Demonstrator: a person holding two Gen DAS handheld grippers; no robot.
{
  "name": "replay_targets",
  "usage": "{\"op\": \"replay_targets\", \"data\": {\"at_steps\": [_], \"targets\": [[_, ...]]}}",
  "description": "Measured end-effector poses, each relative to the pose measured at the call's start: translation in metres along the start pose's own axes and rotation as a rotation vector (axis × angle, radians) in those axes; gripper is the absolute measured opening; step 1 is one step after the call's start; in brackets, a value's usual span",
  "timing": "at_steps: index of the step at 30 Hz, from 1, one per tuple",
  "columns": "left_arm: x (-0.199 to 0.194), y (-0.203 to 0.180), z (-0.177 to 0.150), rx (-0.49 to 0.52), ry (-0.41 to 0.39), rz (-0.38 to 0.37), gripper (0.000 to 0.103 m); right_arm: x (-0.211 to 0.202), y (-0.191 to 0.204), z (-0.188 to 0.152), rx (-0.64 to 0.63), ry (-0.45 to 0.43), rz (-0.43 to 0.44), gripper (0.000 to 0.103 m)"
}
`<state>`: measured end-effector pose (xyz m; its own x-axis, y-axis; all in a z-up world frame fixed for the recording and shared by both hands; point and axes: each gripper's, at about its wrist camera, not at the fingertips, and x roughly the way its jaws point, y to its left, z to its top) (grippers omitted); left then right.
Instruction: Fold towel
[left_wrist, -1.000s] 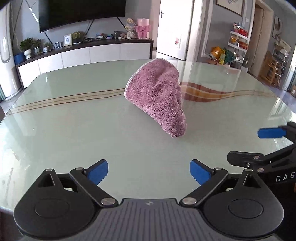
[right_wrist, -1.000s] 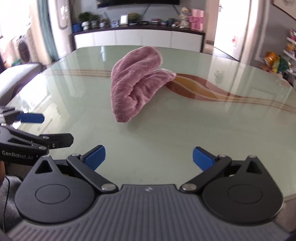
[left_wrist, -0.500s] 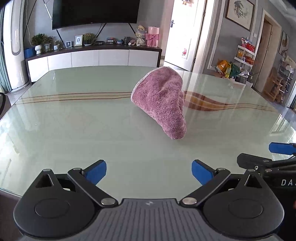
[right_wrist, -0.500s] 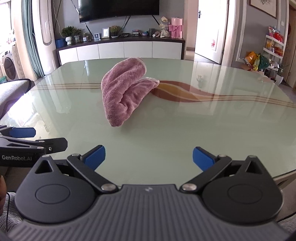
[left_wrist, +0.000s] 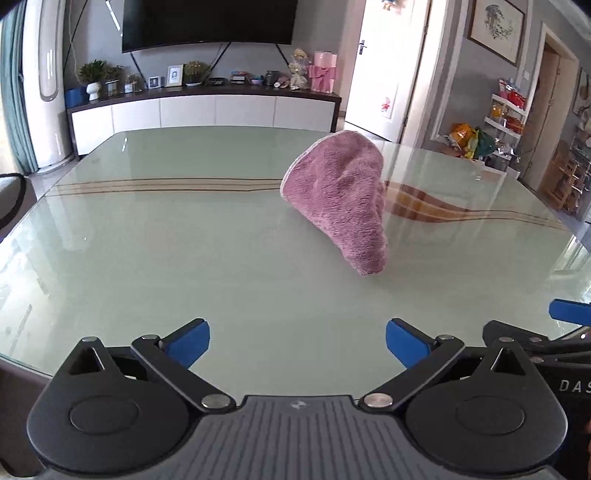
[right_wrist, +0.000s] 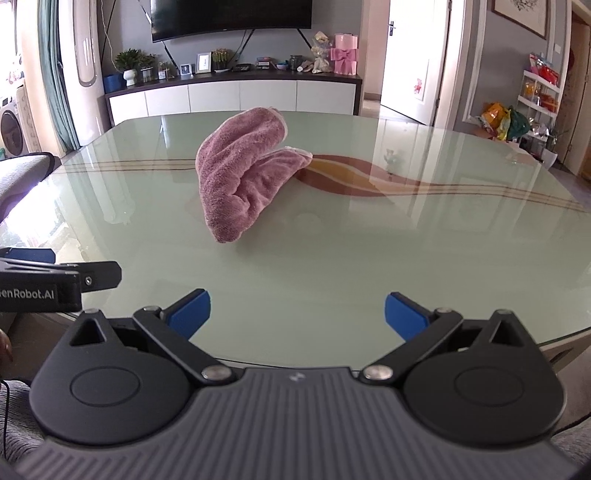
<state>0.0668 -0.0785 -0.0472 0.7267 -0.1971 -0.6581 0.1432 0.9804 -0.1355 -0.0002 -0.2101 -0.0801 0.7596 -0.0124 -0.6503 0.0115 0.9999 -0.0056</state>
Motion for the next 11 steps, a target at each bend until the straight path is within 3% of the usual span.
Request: {"op": "replay_targets", "data": {"at_steps": [5, 11], "targets": [[-0.0055, 0.0061, -0.0022, -0.066, -0.049, -0.092, 0.102, 0.0012, -0.0031, -0.0006, 0.011, -0.002, -0.015, 0.103], [-0.0008, 0.004, -0.0046, -0.075, -0.022, -0.098, 0.102, 0.0029, -0.0041, -0.0008, 0.018, -0.001, -0.014, 0.103]]}}
